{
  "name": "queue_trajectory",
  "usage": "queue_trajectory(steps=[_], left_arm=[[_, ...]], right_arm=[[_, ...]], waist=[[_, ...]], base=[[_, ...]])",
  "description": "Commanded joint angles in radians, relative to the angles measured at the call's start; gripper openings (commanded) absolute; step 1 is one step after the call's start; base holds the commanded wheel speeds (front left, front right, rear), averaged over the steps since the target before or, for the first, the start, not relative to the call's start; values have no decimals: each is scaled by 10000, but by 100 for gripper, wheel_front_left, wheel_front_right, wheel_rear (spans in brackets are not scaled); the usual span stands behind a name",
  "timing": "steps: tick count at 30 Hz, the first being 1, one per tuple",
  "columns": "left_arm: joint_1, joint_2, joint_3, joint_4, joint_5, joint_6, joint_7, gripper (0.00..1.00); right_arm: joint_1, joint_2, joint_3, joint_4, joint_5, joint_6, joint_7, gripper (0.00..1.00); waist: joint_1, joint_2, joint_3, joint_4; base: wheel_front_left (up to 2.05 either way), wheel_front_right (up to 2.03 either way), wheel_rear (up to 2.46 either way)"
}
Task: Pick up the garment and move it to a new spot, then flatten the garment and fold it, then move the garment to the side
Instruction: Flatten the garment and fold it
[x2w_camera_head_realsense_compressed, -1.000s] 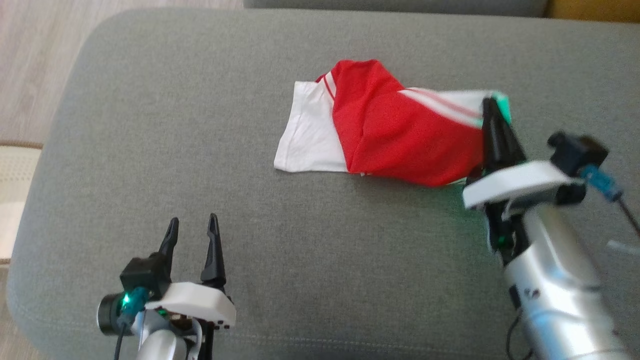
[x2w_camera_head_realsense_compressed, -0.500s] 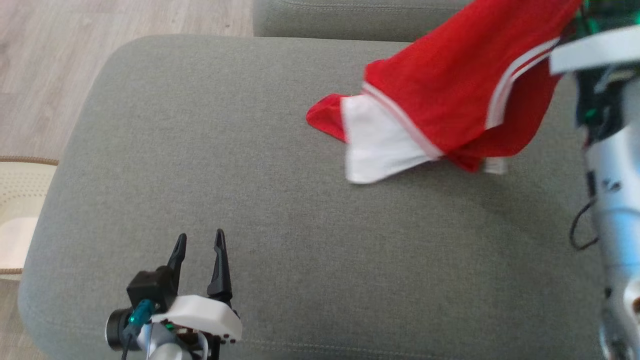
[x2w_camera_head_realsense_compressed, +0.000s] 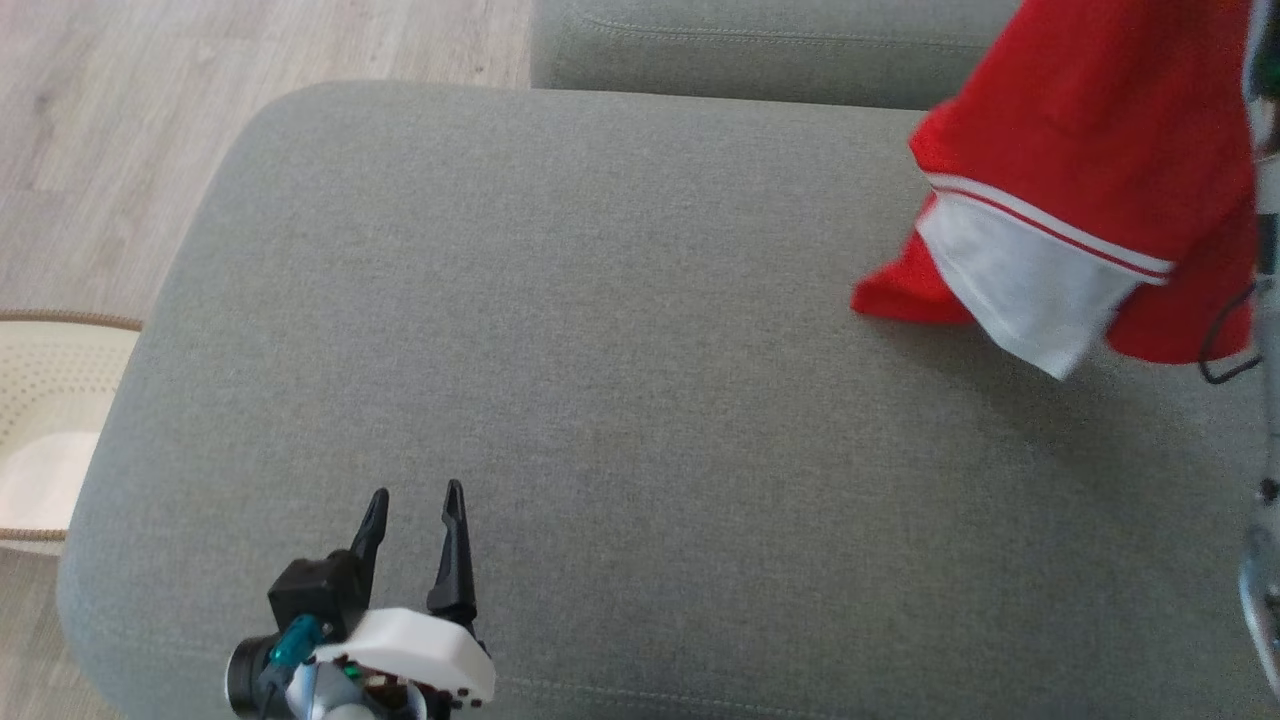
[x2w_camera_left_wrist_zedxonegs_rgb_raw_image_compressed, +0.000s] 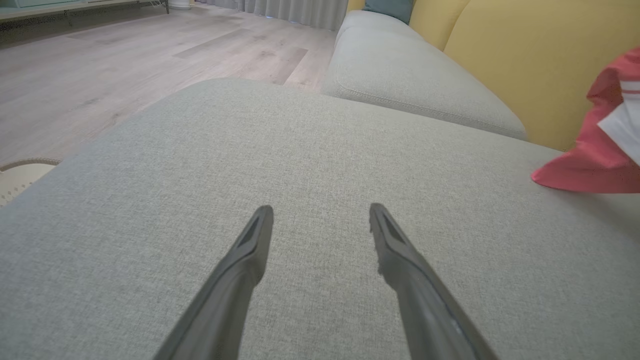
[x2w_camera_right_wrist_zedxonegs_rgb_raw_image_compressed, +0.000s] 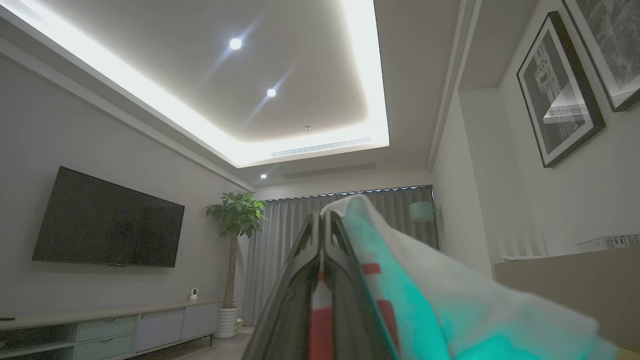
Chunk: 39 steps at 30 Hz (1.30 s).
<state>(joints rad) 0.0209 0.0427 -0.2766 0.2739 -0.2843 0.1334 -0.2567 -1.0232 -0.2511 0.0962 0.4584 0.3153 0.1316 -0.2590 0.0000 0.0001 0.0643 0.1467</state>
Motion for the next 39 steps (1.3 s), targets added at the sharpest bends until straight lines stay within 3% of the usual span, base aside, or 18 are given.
queue_trajectory(steps=[1, 10, 15, 21, 26, 28, 32, 39], left_arm=[[-248, 76, 282, -290, -74, 58, -51, 100], [-382, 76, 147, -238, -149, 20, -51, 100], [-290, 76, 200, -204, -103, 43, -51, 100], [-408, 76, 177, -235, -149, 15, -51, 100], [-727, 76, 5, -210, -114, -30, -51, 100], [-857, 76, -67, -200, -84, -54, -51, 100], [-1009, 76, -119, -164, -37, -67, -51, 100], [-1034, 76, -69, -128, 18, -82, -51, 100]], right_arm=[[-345, 274, 309, -281, 48, -9, -28, 0], [-666, 1348, 1889, -435, 913, -9, -28, 0], [-1348, 1584, 1565, -620, 1143, -9, -28, 0], [-1196, 830, 1332, 1361, 402, -9, 104, 0], [-720, -185, 1005, 3466, -129, -9, 83, 0], [-465, -540, 747, 4459, -407, -9, 81, 100], [-26, -814, 367, 5955, -785, -9, 60, 100], [416, -323, 535, 6239, -778, -9, -15, 100]], waist=[[0, -1, 25, 42], [0, -1, 220, 429], [0, -1, 172, 542], [0, -1, 576, 481], [0, -1, 973, 547], [0, -1, 1120, 614], [0, -1, 1329, 677], [0, -1, 1406, 515]], base=[[0, 0, 0], [0, 0, 0], [0, 0, 0], [0, 0, 0], [0, 0, 0], [0, 0, 0], [0, 0, 0], [0, 0, 0]])
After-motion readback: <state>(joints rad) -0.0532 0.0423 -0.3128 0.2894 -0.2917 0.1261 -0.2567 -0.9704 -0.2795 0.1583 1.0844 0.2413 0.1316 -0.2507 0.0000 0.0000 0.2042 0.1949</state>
